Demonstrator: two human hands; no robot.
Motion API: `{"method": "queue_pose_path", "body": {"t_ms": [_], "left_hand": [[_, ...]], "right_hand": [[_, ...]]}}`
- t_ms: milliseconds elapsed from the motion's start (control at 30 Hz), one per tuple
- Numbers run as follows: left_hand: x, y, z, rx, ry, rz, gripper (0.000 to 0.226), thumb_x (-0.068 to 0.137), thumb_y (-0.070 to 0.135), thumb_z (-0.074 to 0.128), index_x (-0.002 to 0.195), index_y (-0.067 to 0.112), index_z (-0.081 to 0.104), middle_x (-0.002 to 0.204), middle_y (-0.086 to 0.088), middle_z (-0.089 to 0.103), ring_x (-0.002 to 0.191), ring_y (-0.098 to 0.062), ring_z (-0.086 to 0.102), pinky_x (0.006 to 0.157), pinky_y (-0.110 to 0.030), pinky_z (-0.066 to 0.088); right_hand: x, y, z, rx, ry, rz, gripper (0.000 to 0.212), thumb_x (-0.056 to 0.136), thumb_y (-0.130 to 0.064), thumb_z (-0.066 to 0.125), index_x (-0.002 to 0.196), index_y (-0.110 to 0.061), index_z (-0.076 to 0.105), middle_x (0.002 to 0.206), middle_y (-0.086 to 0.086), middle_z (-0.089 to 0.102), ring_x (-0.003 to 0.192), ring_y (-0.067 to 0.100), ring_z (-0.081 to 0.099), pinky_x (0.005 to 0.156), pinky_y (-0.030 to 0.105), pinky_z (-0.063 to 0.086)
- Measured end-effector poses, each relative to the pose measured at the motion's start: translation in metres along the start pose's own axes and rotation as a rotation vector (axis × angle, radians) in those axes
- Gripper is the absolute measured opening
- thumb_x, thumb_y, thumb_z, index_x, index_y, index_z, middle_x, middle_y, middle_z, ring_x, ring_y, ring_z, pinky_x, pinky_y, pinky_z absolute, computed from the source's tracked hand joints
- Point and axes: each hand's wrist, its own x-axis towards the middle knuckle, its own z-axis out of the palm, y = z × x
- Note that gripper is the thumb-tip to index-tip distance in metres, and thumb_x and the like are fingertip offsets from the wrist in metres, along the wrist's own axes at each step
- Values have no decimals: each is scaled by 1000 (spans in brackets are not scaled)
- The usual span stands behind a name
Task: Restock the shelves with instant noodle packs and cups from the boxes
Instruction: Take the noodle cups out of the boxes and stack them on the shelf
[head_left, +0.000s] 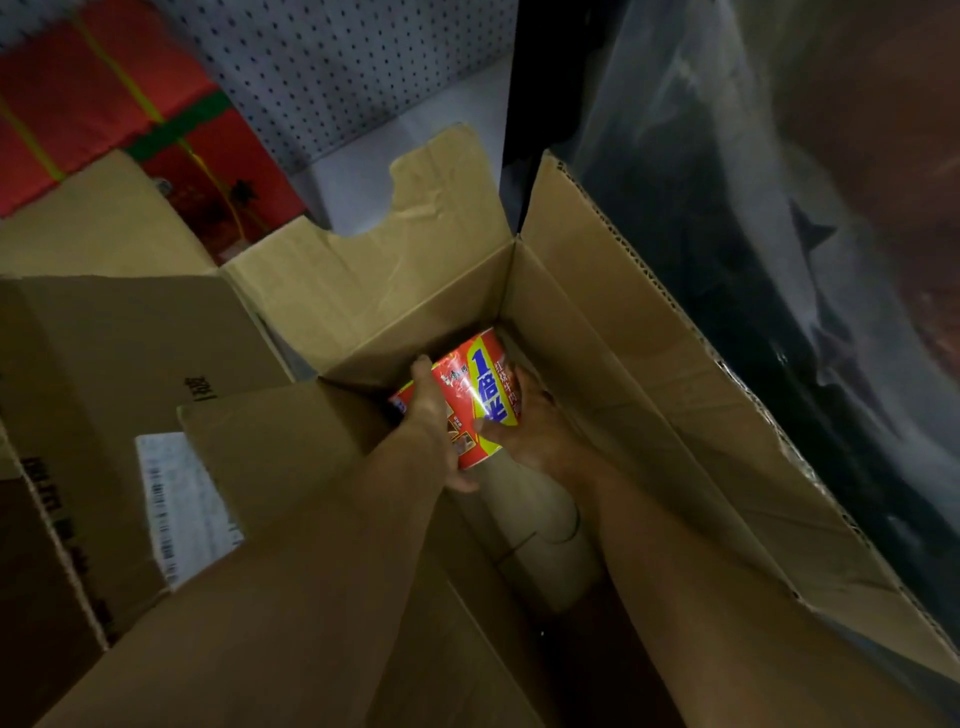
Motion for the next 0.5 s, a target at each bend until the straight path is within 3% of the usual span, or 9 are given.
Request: {"method": "queue_pose_path", "body": {"t_ms": [133,267,500], "left_hand": [[-5,-7,-1,100,16,21,84,81,66,54,144,17,28,145,-16,35,133,-41,32,104,-59,29],[-15,-18,-9,159,2,70,80,82,67,51,141,16,34,139,-16,42,128,-38,39,102,-57,32],[-77,-34,-22,186,-26,242,84,74,72,56,138,21,33,126,-13,52,111,-37,52,94,-59,40]], "right_hand": [[-13,3,-1,15,20,1,88,85,-23,71,151,-21,13,148,7,35,131,23,43,102,34,39],[-40,1,-5,15,37,-2,86,87,-21,68,151,-20,10,149,7,33,132,24,41,105,37,37],[-110,-28,-15,-8,124,-75,78,85,-23,69,147,-19,22,136,-5,47,120,11,49,94,23,39]]}}
